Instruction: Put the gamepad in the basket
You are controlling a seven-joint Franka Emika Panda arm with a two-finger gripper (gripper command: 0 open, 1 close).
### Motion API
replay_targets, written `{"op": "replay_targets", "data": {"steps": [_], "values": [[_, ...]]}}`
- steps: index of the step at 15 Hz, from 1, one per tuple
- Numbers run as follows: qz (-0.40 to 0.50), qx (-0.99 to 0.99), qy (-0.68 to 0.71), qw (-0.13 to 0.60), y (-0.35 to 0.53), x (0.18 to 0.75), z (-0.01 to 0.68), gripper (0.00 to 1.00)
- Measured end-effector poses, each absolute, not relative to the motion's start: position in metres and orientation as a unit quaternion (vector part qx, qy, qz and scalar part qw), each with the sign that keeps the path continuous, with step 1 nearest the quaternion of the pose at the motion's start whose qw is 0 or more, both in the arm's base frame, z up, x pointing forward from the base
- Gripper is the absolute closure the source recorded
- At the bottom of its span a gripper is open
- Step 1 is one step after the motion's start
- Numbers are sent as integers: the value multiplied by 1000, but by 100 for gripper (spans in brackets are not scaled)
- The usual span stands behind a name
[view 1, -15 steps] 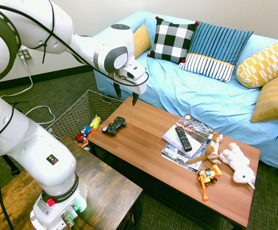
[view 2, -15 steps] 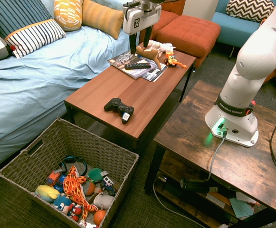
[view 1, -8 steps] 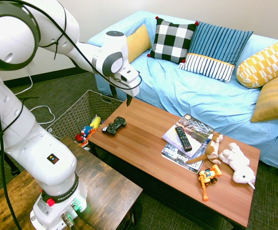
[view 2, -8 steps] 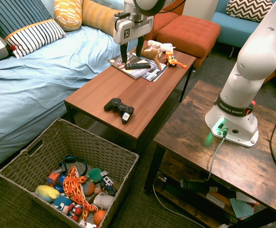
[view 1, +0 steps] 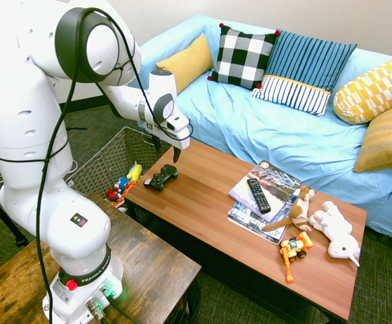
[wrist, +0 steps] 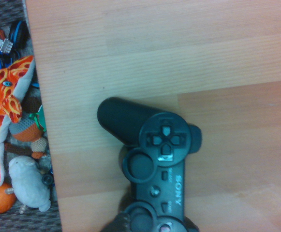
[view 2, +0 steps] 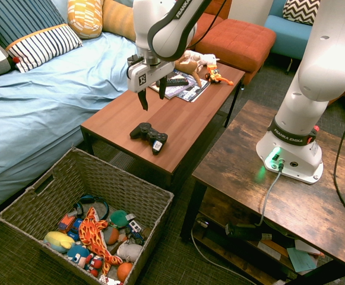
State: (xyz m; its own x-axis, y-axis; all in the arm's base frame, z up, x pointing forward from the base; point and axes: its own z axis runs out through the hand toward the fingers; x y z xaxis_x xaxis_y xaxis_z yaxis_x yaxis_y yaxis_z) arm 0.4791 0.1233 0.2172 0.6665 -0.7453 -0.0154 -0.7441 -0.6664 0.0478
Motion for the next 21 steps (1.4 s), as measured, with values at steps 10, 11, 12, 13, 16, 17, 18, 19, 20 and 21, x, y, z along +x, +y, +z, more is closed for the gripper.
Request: {"op": "replay_targets", "data": {"steps": [10,11,12,13,16,17,18,19,20,21], "values": [[-49,908,-415,34,138,487,151,0],[-51,906,-419,32,138,485,144,0],[-54,903,-425,29,139,484,136,0],[-59,901,-430,28,138,482,127,0],[-68,894,-442,26,136,476,105,0],[-70,893,-444,27,136,475,101,0],[-70,893,-443,28,138,475,98,100],[-70,894,-442,29,139,476,96,100],[-70,894,-442,29,141,477,95,100],[-71,893,-443,28,141,477,94,100]]}}
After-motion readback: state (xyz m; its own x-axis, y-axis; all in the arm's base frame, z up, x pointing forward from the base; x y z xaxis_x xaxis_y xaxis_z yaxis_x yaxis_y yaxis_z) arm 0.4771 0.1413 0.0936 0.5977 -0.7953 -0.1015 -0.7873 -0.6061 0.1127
